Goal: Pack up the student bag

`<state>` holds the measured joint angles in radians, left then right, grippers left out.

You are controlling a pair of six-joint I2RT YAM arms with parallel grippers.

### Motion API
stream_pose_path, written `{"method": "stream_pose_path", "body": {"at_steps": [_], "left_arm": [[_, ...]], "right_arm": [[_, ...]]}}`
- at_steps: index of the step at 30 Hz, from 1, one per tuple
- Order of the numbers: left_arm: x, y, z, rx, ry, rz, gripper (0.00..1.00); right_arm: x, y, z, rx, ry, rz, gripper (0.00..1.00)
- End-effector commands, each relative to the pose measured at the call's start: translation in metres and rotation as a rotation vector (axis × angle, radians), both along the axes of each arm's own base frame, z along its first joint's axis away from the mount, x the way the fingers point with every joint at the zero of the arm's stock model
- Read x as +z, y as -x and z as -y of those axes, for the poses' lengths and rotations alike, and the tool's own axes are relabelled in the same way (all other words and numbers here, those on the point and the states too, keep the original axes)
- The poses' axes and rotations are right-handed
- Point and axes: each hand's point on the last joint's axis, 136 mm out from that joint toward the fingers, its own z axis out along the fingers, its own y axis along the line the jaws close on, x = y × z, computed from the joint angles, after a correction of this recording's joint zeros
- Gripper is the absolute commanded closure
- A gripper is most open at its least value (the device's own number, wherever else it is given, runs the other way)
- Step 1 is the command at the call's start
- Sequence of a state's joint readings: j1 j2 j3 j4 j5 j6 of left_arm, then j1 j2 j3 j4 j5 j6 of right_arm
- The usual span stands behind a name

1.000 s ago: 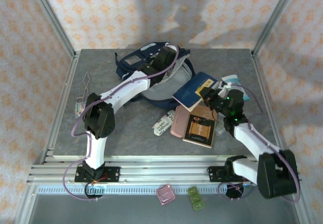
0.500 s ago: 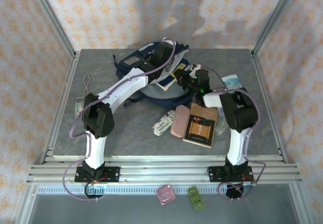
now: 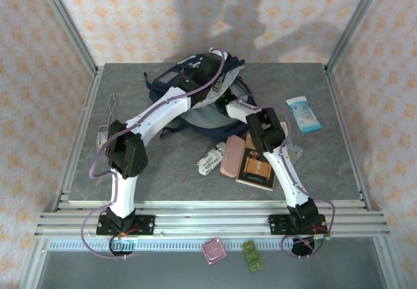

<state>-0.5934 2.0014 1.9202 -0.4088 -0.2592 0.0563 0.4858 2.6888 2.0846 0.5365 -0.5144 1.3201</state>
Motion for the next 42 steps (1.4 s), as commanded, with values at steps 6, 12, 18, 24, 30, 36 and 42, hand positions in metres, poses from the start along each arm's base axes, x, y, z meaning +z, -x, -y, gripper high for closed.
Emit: {"method": "stream_pose_path", "body": {"at_steps": [6, 12, 18, 24, 30, 36, 42], "left_arm": [[0.067, -0.001, -0.012, 0.063, 0.108, 0.163, 1.00], [0.049, -0.008, -0.032, 0.124, 0.085, 0.149, 1.00], [0.019, -0.013, -0.044, 0.175, 0.041, 0.119, 1.00], [-0.028, -0.021, -0.046, 0.216, -0.011, 0.064, 1.00], [-0.047, -0.003, -0.023, 0.144, 0.124, -0.048, 0.53], [-0.042, 0.045, 0.009, 0.014, 0.251, -0.094, 0.43], [-0.059, 0.082, 0.008, 0.017, 0.254, -0.120, 0.41]], "right_arm": [[0.012, 0.053, 0.045, 0.027, 0.258, -0.065, 0.04], [0.018, 0.111, 0.094, 0.066, 0.367, -0.068, 0.01], [0.048, 0.166, 0.129, 0.084, 0.439, 0.018, 0.04], [0.085, 0.216, 0.177, 0.037, 0.609, 0.101, 0.07], [0.072, 0.275, 0.246, -0.034, 0.774, 0.005, 0.08], [0.049, 0.333, 0.280, -0.076, 0.819, -0.069, 0.07], [0.040, 0.356, 0.292, -0.119, 0.797, -0.151, 0.08]]}}
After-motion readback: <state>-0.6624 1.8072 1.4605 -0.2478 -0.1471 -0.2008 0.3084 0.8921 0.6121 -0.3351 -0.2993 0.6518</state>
